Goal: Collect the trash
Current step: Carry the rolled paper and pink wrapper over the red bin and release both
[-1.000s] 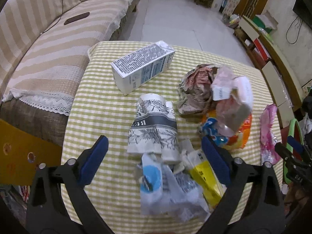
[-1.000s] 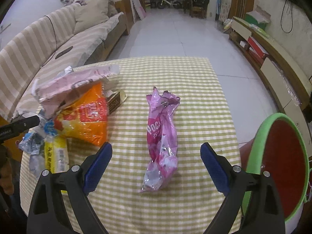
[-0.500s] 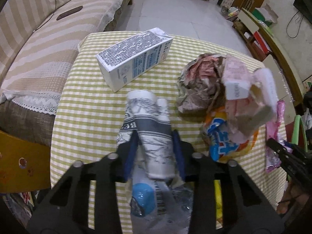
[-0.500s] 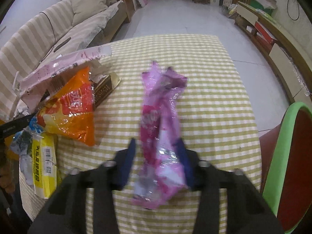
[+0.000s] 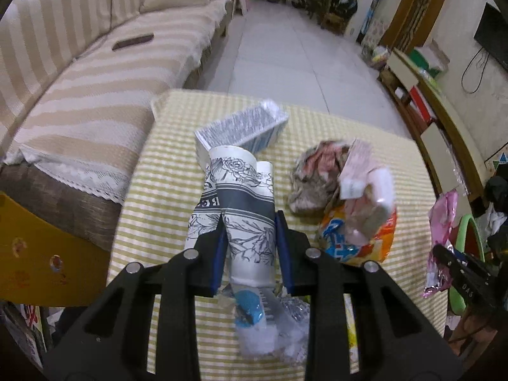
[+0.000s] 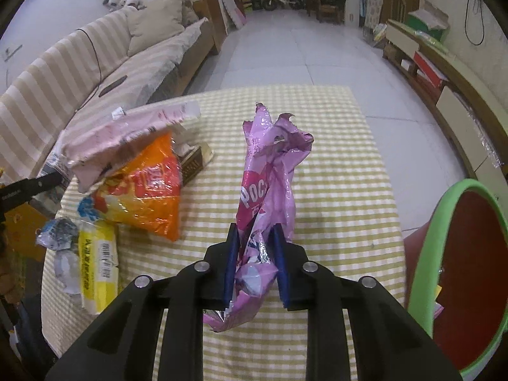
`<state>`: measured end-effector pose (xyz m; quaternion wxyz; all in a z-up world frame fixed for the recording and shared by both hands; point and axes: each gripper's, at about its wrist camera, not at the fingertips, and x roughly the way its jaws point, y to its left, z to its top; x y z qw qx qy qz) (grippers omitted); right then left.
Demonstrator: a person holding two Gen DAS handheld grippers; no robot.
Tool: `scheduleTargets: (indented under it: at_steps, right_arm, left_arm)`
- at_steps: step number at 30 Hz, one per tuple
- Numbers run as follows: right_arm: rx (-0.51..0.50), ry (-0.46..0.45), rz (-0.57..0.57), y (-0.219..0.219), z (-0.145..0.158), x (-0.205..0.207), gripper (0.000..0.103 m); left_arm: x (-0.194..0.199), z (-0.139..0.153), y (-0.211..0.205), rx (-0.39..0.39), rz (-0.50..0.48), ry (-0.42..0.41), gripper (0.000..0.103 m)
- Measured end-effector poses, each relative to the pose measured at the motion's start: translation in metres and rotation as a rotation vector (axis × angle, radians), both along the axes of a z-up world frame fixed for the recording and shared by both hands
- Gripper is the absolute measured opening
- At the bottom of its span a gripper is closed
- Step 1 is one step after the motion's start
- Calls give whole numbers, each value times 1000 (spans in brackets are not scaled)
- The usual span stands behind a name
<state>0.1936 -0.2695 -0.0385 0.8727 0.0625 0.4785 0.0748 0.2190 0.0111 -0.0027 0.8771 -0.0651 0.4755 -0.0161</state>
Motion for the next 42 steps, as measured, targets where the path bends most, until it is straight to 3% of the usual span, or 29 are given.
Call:
scheduleTargets:
  at_steps: [8, 25, 42]
  right_arm:
    - [26, -64, 24, 1, 29, -30, 21]
    - [67, -141, 36, -1, 72, -89, 21]
    - [94, -183, 9, -27, 94, -113, 21]
  left_arm:
    - [-25, 32, -3, -23, -25, -65, 28]
    - [-82, 68, -39, -53, -169, -128, 28]
    - [-94, 84, -83, -76, -266, -143, 28]
